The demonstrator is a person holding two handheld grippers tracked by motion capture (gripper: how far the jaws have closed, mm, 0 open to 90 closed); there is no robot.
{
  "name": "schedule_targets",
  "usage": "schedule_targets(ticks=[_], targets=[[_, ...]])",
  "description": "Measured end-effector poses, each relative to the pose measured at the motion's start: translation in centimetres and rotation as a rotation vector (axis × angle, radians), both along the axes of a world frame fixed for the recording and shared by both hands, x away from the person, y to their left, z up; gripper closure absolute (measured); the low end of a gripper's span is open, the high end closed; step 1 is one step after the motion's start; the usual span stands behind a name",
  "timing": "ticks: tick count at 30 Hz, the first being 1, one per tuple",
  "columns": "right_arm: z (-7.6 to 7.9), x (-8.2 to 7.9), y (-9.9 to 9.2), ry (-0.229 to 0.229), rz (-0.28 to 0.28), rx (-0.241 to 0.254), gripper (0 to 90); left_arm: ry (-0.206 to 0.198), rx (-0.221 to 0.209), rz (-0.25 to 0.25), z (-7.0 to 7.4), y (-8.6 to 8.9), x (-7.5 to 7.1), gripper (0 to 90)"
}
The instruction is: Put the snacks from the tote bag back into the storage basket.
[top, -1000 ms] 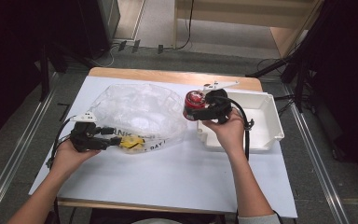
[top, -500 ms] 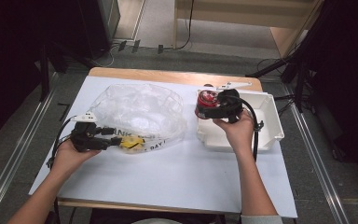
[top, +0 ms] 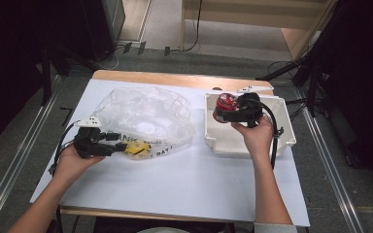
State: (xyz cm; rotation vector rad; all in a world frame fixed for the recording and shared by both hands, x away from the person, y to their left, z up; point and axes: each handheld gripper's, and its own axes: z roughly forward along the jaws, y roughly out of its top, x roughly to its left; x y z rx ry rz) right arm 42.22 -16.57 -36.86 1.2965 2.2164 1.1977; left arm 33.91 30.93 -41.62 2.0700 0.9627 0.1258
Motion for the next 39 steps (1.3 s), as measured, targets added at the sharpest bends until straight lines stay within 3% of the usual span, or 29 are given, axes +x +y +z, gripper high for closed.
schedule_targets(ticks=[21,39], targets=[[-1.9,1.1,-1.4,0.029,-0.063,-0.005,26.9,-0.011,0.002,-0.006,0.0,-0.1,0.0,37.9],[-4.8,2.6,-2.5,0.04,-0.136,-0.029,26.8,-0.011,-0.001,-0.007,-0.1,-0.2,-0.1,37.9]])
